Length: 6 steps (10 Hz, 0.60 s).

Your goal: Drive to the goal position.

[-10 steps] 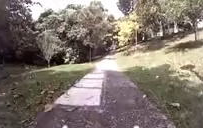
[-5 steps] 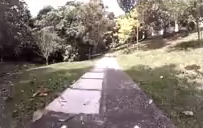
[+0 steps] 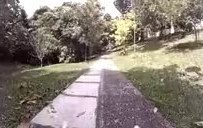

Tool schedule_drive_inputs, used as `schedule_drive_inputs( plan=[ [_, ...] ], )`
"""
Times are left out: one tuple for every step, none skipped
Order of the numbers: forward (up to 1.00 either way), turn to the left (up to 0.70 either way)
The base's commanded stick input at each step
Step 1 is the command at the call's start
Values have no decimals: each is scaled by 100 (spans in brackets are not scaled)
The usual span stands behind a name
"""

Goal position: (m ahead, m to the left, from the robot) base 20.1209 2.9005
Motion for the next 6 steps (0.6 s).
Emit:
schedule_drive_inputs(
  plan=[
    [45, 0],
    [45, 0],
    [45, 0],
    [45, 0],
    [45, 0],
    [45, 0]
  ],
)
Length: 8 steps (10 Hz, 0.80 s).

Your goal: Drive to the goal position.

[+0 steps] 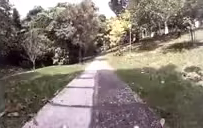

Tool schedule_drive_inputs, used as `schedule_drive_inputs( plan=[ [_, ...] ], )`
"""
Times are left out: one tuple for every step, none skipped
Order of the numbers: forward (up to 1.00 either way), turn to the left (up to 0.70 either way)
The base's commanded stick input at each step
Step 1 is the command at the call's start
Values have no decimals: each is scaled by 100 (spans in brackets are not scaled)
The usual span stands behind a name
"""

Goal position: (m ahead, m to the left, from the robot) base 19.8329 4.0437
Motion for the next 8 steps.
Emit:
schedule_drive_inputs(
  plan=[
    [45, 0],
    [45, 0],
    [45, 0],
    [45, 0],
    [45, 0],
    [45, 0],
    [45, 0],
    [45, 0]
  ],
)
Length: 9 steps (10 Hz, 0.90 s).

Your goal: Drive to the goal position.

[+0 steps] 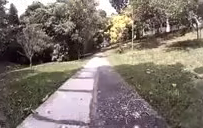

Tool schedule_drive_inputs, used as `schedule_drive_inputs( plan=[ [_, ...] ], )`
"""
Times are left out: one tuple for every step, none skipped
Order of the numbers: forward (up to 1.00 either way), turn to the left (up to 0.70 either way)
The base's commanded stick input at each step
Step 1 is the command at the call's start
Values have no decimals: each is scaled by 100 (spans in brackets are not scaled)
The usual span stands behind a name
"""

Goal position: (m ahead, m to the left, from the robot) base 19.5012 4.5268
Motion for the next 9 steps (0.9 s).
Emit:
schedule_drive_inputs(
  plan=[
    [45, 0],
    [45, 0],
    [45, 0],
    [45, 0],
    [45, 0],
    [45, 0],
    [45, 0],
    [45, 0],
    [45, 0]
  ],
)
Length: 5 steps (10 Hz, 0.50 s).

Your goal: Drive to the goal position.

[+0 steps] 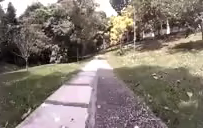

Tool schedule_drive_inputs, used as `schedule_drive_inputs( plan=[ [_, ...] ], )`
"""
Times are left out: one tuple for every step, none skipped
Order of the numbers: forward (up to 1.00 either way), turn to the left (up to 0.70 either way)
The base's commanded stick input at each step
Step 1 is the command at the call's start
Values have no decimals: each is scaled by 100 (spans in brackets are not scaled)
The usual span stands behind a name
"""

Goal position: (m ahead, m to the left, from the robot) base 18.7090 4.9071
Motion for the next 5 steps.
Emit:
schedule_drive_inputs(
  plan=[
    [45, 0],
    [45, 0],
    [45, 0],
    [45, 0],
    [45, 0]
  ],
)
